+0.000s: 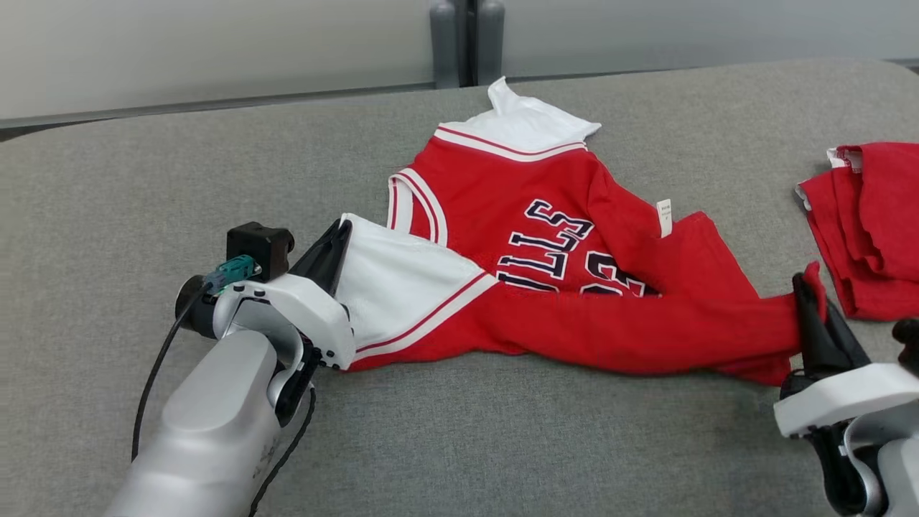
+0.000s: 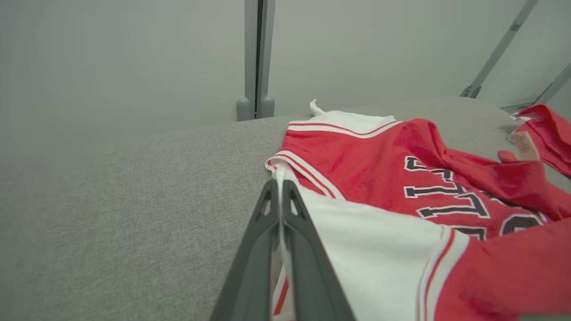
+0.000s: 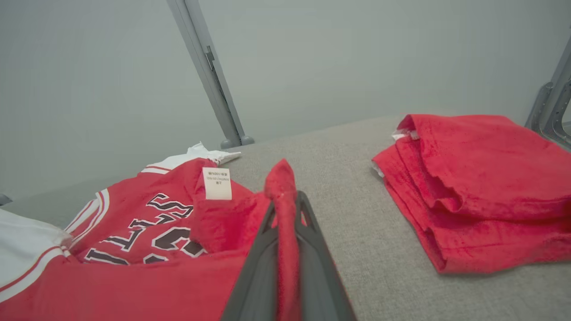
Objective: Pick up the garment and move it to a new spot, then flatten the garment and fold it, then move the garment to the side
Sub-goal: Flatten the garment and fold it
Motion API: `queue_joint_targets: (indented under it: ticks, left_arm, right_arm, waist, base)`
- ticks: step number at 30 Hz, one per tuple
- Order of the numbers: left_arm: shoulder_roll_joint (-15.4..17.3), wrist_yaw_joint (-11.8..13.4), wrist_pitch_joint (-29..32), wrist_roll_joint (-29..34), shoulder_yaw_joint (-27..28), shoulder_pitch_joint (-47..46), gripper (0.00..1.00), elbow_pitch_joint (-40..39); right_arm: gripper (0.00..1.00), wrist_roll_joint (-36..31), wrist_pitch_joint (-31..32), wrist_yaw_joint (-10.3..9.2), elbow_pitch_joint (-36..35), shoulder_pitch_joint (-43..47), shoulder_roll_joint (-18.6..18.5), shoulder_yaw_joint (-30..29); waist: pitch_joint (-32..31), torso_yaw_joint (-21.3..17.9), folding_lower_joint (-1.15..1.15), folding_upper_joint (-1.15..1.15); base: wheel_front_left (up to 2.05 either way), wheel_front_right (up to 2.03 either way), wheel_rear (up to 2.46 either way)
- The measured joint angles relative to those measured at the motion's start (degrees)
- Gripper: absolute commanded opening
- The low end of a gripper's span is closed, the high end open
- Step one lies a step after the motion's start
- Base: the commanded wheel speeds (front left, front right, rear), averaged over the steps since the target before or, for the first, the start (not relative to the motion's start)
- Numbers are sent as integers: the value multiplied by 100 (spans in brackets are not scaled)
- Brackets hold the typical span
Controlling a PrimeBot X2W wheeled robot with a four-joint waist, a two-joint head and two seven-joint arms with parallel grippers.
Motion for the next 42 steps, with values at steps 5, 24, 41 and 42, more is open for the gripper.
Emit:
queue_joint_targets:
  ticks: [5, 24, 41, 42]
  left_arm:
    - [391, 0, -47, 8, 126, 385, 0, -1089]
    - [408, 1, -68, 859, 2312, 1301, 0, -5602]
    - [541, 409, 909, 528, 2523, 1112, 0, -6712]
    - [533, 408, 957, 467, 2532, 1007, 0, -6658]
  right_arm:
    - [0, -86, 13, 0, -154, -365, -376, 32]
    - [0, -732, -56, 0, -458, -2814, -762, -188]
    - [0, -764, 1446, 0, -1653, -2644, 212, -857]
    - [0, -671, 1541, 0, -1593, -2772, 280, -878]
  waist:
    - [-355, 169, 0, 0]
    - [-1590, 665, 0, 0]
    - [-1307, 666, 0, 0]
    - [-1221, 656, 0, 0]
  base:
    - [0, 0, 0]
    - [0, 0, 0]
    - [0, 0, 0]
    - [0, 0, 0]
